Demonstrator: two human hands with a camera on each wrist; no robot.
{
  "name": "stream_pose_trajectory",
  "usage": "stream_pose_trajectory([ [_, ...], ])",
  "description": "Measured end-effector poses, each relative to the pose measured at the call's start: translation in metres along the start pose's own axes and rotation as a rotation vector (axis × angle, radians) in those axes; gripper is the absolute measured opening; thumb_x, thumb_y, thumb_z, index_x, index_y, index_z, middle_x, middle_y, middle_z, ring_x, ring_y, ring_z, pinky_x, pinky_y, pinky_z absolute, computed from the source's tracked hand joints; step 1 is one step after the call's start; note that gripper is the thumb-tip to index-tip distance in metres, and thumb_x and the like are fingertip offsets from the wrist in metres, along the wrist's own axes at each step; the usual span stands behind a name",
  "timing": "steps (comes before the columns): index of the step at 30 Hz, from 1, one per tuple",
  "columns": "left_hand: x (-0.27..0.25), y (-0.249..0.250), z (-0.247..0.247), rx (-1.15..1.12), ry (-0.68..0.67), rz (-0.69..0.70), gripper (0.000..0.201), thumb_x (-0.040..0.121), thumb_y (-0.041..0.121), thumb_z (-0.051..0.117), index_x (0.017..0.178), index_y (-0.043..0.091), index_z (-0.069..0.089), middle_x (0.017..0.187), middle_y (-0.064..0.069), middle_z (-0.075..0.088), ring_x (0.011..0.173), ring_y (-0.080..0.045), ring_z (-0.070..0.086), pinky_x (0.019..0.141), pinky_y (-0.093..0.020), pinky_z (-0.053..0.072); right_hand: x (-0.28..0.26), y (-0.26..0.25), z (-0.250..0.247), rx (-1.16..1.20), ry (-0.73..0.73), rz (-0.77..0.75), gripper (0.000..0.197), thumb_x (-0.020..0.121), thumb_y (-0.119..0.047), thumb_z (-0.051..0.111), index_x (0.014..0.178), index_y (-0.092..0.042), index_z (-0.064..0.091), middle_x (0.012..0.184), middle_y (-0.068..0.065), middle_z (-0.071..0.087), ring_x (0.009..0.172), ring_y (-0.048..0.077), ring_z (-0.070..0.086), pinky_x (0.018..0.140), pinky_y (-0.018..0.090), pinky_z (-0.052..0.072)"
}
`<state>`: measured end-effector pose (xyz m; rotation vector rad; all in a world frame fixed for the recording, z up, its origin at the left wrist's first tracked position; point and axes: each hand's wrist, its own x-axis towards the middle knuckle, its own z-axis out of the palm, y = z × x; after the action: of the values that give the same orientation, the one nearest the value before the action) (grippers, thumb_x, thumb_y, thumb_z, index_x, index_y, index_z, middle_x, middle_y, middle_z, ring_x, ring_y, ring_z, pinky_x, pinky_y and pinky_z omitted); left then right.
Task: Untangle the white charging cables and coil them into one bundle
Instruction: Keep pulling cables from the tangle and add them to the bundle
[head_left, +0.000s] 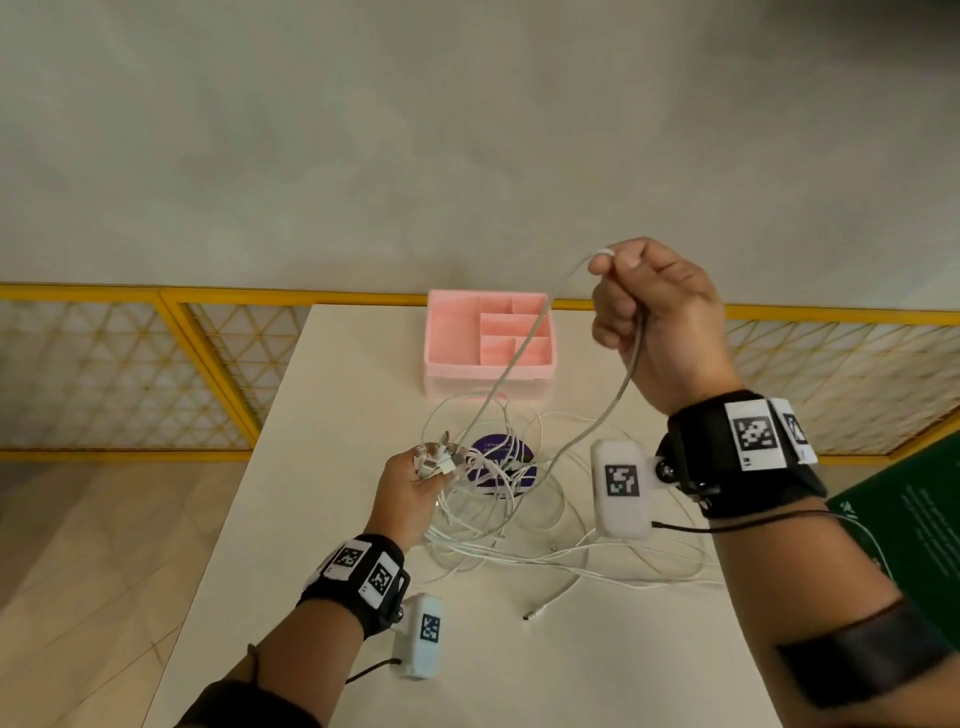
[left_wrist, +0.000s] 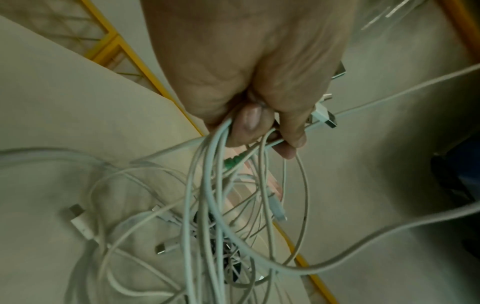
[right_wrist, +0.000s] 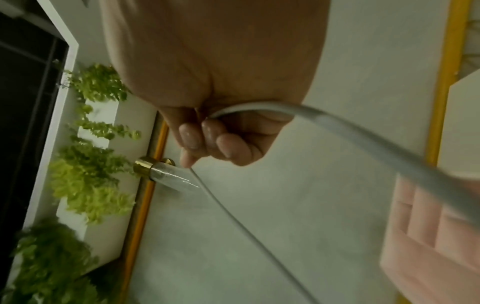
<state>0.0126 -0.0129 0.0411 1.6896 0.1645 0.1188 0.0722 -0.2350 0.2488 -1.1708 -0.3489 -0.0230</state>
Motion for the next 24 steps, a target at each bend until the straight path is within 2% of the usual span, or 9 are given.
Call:
stream_pose_trajectory([
  [4,0.005,0.006,-0.004,-0.194,0.162,-0.142,0.011,0.086,0.009,0.076,0.097,0.010,0.077,0.082,-0.004,0.074,0.046,-0.001,0.055,0.049,-0.020,0.042,0.010,0.013,-0.028,-0.317,0.273,-0.082,0.022,0.102,-0.009,0.045,0.086,-0.009,0.061,0.058,-0.002,0.050,0.052,0.013,0.040,0.051,0.025,0.039],
  [7,0.010,0.010,-0.007,-0.318,0.210,-0.172,0.005,0.090,0.010,0.072,0.090,0.013,0.076,0.096,-0.016,0.075,0.039,-0.007,0.032,0.040,-0.020,0.027,0.010,0.039,-0.065,-0.819,0.422,0.101,0.020,0.098,-0.010,0.049,0.091,-0.014,0.067,0.081,0.002,0.066,0.074,0.009,0.062,0.071,0.028,0.042],
  [9,0.011,0.017,-0.006,-0.297,0.185,-0.152,0.015,0.090,0.009,0.071,0.079,0.018,0.077,0.104,-0.015,0.076,0.038,-0.017,0.032,0.042,-0.022,0.030,0.004,0.059,-0.084,-1.171,0.365,0.403,0.031,0.096,-0.011,0.050,0.125,-0.013,0.062,0.122,0.008,0.063,0.115,0.023,0.060,0.091,0.032,0.047],
  [11,0.010,0.028,-0.001,-0.244,0.135,-0.120,0.017,0.090,0.006,0.071,0.076,0.015,0.076,0.106,-0.014,0.076,0.049,-0.039,0.039,0.051,-0.032,0.045,-0.006,0.076,-0.082,-1.314,0.270,0.502,0.051,0.094,-0.015,0.055,0.144,-0.014,0.046,0.145,0.013,0.048,0.131,0.034,0.047,0.107,0.043,0.043],
  [15,0.006,0.042,0.011,-0.176,0.027,-0.050,0.011,0.088,0.002,0.070,0.097,-0.005,0.073,0.099,-0.017,0.075,0.042,0.001,0.052,0.054,-0.013,0.040,-0.025,0.094,-0.040,-1.276,-0.112,0.096,0.064,0.092,-0.021,0.065,0.150,-0.022,0.038,0.152,0.002,0.041,0.141,0.022,0.035,0.118,0.041,0.029],
  [17,0.003,0.043,0.015,-0.180,-0.004,-0.027,0.016,0.088,0.000,0.070,0.101,-0.010,0.072,0.087,-0.013,0.074,0.040,0.005,0.051,0.047,-0.006,0.039,-0.032,0.103,-0.021,-1.293,-0.361,0.092,0.049,0.094,-0.028,0.063,0.141,-0.028,0.049,0.143,-0.001,0.054,0.132,0.016,0.046,0.114,0.039,0.035],
  [19,0.003,0.042,0.014,-0.187,0.000,-0.036,0.018,0.088,0.003,0.071,0.102,-0.008,0.072,0.064,0.005,0.068,0.037,0.004,0.048,0.043,-0.007,0.036,-0.034,0.107,-0.007,-1.217,-0.470,0.220,0.020,0.097,-0.027,0.058,0.114,-0.022,0.068,0.101,0.000,0.073,0.094,0.016,0.067,0.091,0.039,0.053],
  [21,0.002,0.038,0.009,-0.172,0.007,-0.034,0.018,0.088,0.008,0.073,0.102,-0.003,0.074,0.048,0.015,0.057,0.037,0.004,0.045,0.044,-0.007,0.034,-0.032,0.107,-0.003,-1.042,-0.460,0.320,0.016,0.098,-0.021,0.057,0.094,-0.013,0.071,0.064,-0.007,0.065,0.058,0.013,0.061,0.066,0.033,0.055],
  [24,0.001,0.033,0.003,-0.147,0.014,-0.028,0.016,0.087,0.009,0.075,0.102,0.002,0.075,0.050,0.017,0.060,0.041,0.006,0.049,0.047,-0.007,0.036,-0.025,0.099,0.000,-0.890,-0.367,0.284,0.022,0.099,-0.015,0.053,0.086,-0.020,0.071,0.062,-0.007,0.056,0.053,0.014,0.046,0.053,0.030,0.041],
])
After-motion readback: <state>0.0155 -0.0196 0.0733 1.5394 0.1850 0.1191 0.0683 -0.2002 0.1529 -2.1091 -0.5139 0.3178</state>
